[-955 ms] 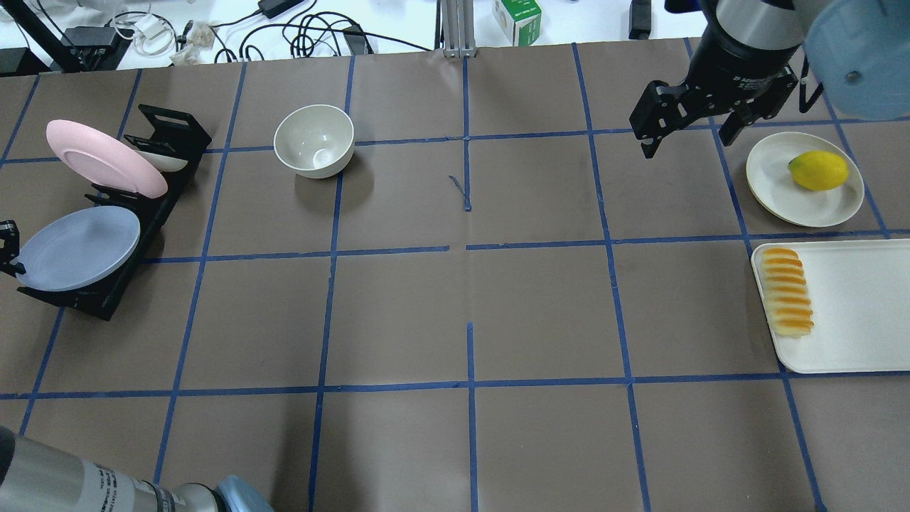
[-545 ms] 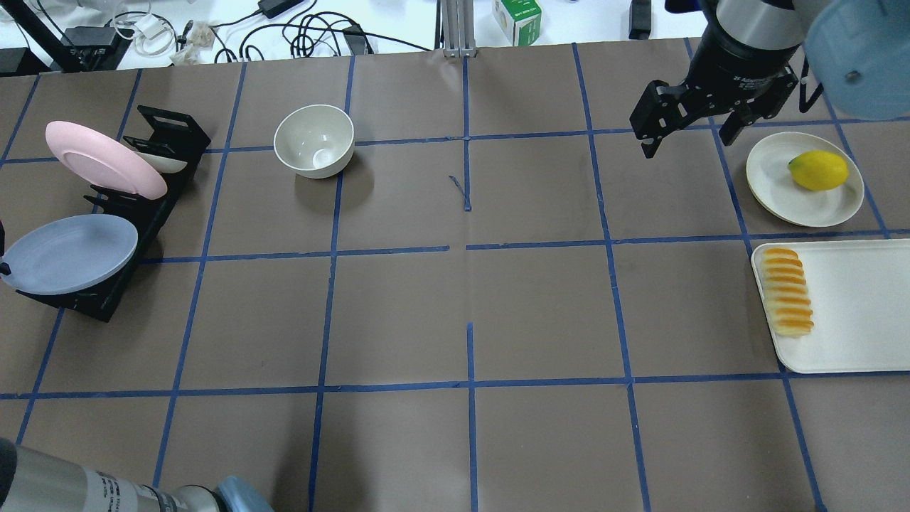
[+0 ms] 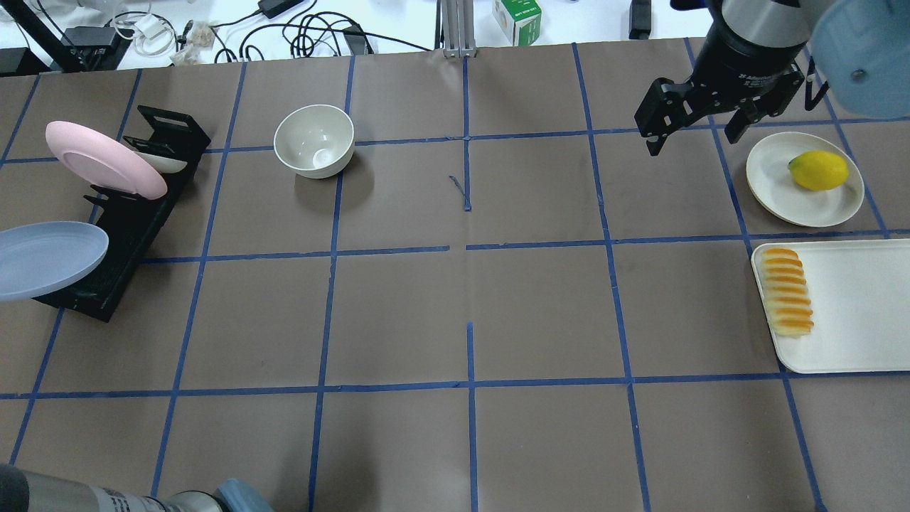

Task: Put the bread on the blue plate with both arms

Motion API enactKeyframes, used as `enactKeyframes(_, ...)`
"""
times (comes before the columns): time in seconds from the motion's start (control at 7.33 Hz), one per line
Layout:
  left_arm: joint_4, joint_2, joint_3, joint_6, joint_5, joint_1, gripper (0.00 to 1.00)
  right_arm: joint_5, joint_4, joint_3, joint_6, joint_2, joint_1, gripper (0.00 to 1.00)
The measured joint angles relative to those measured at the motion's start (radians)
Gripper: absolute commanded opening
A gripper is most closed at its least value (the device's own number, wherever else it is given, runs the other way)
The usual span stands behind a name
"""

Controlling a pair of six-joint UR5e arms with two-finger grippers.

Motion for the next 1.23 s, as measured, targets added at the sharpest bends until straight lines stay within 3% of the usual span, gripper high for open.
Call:
enactKeyframes(0.27, -0.160, 0.070, -0.001, -0.025, -0.069, -0.041, 0.00, -0.002, 0.000, -0.002, -0.002, -0.001, -0.001, 1.00)
enactKeyframes(0.68, -0.219, 0.106, -0.051, -0.027, -0.193, -0.304, 0.00, -0.015, -0.002, 0.006, -0.017, 0.002, -0.060, 1.00)
enactKeyframes(0.95, -0.108, 0.072, -0.087, -0.098, -0.288, -0.538, 0.00, -0.023, 0.002, 0.015, -0.068, 0.000, -0.151, 1.00)
enactKeyframes(1.23, 0.173, 0.020, -0.180, -0.252, -0.352, -0.780, 0.00, -0.024, -0.001, 0.071, -0.113, 0.004, -0.236, 1.00)
